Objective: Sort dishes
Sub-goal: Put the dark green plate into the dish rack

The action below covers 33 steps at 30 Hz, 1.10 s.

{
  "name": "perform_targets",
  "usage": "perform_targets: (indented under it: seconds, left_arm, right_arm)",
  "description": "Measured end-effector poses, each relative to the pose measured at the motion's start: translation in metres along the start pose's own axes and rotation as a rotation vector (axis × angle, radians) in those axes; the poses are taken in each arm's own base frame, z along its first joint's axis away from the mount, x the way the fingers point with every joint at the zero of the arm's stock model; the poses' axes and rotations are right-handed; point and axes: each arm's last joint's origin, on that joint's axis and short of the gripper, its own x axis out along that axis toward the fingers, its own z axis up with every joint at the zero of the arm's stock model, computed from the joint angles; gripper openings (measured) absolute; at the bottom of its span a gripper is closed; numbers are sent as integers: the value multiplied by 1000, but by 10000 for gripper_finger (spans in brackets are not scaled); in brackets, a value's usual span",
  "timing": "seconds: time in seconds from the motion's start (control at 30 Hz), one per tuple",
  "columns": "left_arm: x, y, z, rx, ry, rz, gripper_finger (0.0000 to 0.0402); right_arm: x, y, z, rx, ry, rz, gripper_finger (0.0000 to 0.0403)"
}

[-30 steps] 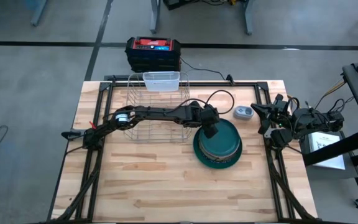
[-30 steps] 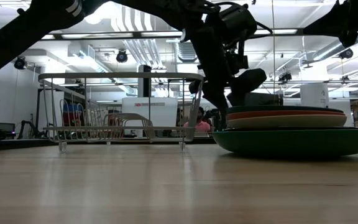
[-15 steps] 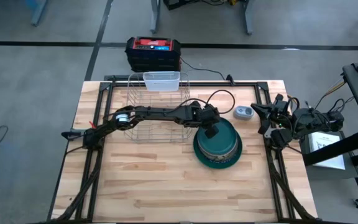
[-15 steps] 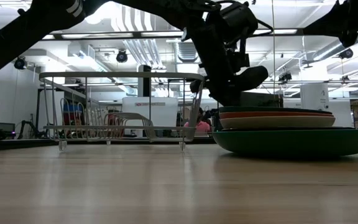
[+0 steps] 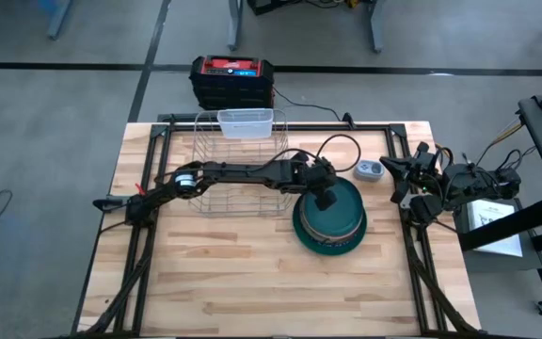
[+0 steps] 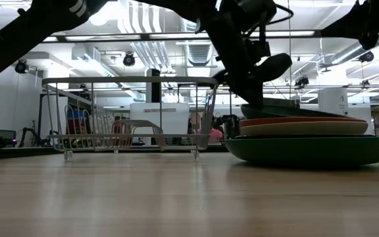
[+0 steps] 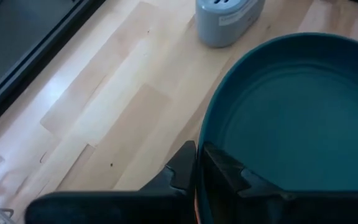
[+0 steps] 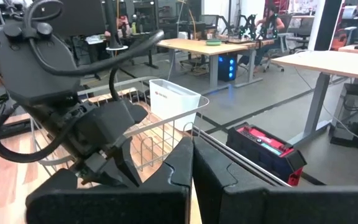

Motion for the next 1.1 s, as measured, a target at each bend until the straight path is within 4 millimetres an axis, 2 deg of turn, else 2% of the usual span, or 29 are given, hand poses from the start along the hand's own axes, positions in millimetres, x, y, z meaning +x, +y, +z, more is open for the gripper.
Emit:
perform_targets:
  seconds: [0.63, 1.1]
  left_arm:
    - [-30, -16, 17, 33, -74, -37, 16]
    - [-46, -18, 26, 48, -124, -5, 1]
  right_arm:
    - [0, 0, 0, 0, 0, 1, 0]
    - [0, 0, 0, 1, 0, 3, 0]
